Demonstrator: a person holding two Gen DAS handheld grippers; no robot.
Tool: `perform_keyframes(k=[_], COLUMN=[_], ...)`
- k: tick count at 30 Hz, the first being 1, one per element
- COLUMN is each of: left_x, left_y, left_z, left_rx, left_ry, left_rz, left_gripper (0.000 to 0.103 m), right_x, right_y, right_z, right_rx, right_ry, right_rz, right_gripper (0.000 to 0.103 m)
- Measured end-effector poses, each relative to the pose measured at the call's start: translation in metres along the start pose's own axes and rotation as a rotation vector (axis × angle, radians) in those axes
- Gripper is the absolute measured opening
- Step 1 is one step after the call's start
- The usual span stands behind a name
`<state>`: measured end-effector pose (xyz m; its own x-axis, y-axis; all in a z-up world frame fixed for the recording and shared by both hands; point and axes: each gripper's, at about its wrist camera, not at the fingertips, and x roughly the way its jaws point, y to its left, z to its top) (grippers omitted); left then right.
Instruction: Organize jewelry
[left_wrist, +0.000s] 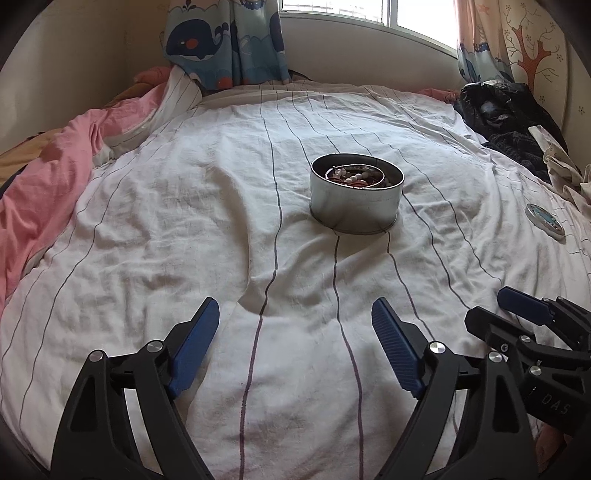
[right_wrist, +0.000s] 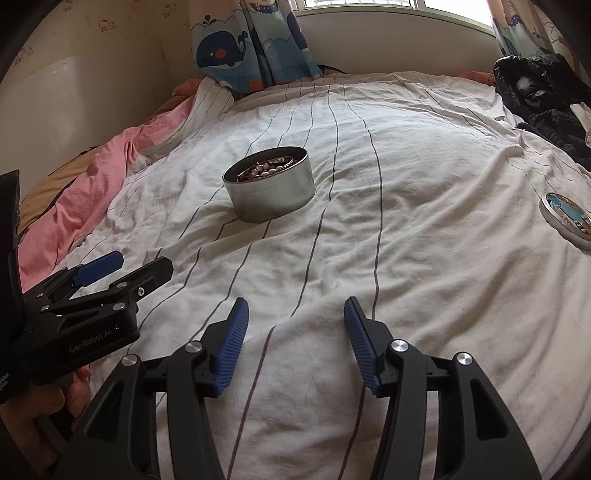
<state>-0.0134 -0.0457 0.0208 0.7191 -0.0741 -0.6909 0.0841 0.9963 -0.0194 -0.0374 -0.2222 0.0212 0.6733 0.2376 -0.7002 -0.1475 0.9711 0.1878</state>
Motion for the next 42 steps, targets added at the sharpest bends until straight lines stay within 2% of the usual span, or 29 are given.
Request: perform_keyframes(k=[5,11,19,29,33,37,42], left_x=[0.005,0.01,0.011,0.005,0.001,-0.001,0.004], left_y=[0.003,0.001,0.001,0.002,0.002,0.007,0.01], left_z=[-0.006,-0.008,-0.01,-0.014,-0.015,-0.017,-0.007], left_rx=[-0.008,0.009,-0.007,-0.005,0.005,0.006,0.031], left_ry=[-0.007,0.006,0.003,-0.008,-0.011,-0.02,-0.013], left_rz=[-0.025,-0.034,-0.041,-0.007,0.026,0.025,0.071], left_gripper=[0.083,0.088,0.088,0.088,0.092,0.095,0.095], right_x=[0.004,0.011,0.013,0.015,0.015,0.015,0.016], right_y=[0.004,0.002,0.009,0.008,0.008,0.009,0.011], right_z=[-0.005,-0.01,-0.014,-0.014,-0.015,-0.015,-0.015], right_rx=[-0.016,0.005,-0.03,-0.021,-0.022,-0.023,-0.034], right_ry=[-0.026,-0.035,-0.051,-0.047,-0.051,-0.05,-0.047], right_rz=[-0.028,-0.043,-0.085,-0.078,-0.075,-0.076,-0.088], right_gripper=[0.064,0.067,0.071,0.074,0.075,0.076,0.077])
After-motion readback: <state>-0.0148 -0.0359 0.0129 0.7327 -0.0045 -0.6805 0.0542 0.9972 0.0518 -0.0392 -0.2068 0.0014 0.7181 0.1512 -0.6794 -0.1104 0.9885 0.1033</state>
